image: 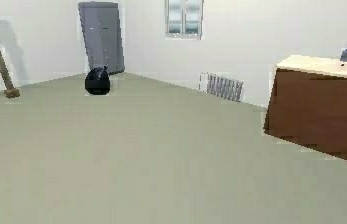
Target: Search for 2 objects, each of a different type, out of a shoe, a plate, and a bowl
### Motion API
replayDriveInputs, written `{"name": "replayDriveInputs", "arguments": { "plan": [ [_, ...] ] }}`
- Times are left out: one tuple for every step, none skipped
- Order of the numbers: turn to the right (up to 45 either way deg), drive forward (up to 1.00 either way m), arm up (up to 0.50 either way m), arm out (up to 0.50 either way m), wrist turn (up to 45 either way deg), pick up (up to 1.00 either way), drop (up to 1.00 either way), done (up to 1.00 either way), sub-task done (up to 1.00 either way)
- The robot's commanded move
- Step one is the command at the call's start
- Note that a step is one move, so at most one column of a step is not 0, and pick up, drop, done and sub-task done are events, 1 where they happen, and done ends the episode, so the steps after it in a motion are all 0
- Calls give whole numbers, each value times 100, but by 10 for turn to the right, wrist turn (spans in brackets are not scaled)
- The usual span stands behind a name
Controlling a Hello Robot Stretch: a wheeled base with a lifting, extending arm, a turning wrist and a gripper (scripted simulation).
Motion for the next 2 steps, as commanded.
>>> {"name": "replayDriveInputs", "arguments": {
  "plan": [
    [390,0,0,0,0,0,0,0,0],
    [0,100,0,0,0,0,0,0,0]
  ]
}}
